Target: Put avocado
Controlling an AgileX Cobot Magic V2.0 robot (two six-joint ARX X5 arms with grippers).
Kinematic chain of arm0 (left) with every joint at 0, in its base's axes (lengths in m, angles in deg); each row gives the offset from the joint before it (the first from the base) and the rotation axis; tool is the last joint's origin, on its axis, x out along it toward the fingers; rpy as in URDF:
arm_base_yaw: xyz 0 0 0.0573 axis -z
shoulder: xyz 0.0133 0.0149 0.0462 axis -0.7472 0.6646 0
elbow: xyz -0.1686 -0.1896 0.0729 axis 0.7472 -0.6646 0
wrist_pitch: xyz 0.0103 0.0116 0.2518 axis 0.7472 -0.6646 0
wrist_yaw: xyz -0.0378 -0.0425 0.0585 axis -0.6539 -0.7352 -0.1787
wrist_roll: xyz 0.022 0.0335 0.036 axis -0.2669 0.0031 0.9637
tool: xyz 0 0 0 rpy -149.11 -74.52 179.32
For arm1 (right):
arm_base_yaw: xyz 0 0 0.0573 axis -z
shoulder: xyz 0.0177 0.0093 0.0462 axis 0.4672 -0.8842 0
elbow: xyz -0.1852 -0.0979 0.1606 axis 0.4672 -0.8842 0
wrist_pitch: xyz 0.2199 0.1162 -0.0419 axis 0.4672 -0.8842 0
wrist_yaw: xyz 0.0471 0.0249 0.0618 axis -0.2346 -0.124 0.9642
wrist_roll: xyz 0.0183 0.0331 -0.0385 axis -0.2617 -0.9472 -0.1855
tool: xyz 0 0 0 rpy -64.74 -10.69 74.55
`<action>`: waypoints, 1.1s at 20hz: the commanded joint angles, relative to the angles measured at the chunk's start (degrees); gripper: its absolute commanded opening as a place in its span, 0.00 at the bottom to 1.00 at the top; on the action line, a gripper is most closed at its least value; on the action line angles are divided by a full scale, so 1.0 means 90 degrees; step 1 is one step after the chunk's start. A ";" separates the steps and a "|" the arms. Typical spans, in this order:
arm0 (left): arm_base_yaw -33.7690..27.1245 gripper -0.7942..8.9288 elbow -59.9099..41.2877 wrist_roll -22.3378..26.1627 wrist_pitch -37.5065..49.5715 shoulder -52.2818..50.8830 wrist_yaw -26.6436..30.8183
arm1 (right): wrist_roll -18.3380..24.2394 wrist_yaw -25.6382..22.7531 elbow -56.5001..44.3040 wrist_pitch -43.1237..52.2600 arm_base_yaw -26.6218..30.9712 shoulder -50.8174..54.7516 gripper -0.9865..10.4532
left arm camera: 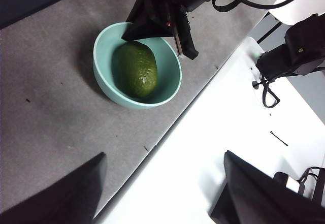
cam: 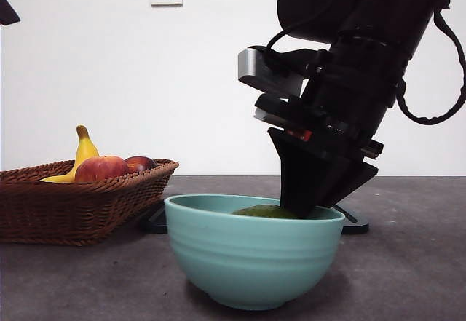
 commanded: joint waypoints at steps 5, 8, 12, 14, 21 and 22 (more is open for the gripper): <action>0.0036 0.46 0.0056 0.0083 0.0046 0.0034 -0.0022 | -0.0335 0.0279 0.0165 -0.0007 -0.0143 -0.0070 0.10; 0.0036 0.46 0.0056 0.0083 0.0046 0.0034 -0.0022 | -0.0350 0.0165 0.0498 -0.0308 -0.0129 -0.0070 0.10; 0.0036 0.46 0.0056 0.0080 0.0046 0.0034 -0.0022 | -0.0340 0.0085 0.1190 -0.0578 0.0121 -0.0087 0.10; 0.0036 0.46 0.0056 0.0080 0.0044 0.0034 -0.0022 | -0.0304 0.0083 0.1569 -0.0614 0.0415 -0.0151 0.10; 0.0036 0.46 0.0056 0.0080 0.0044 0.0034 -0.0022 | -0.0032 0.0085 0.3546 -0.1042 0.1392 -0.1491 0.10; 0.0036 0.46 0.0058 0.0080 0.0044 0.0034 -0.0024 | -0.0027 0.0087 0.3803 -0.1039 0.1472 -0.1741 0.10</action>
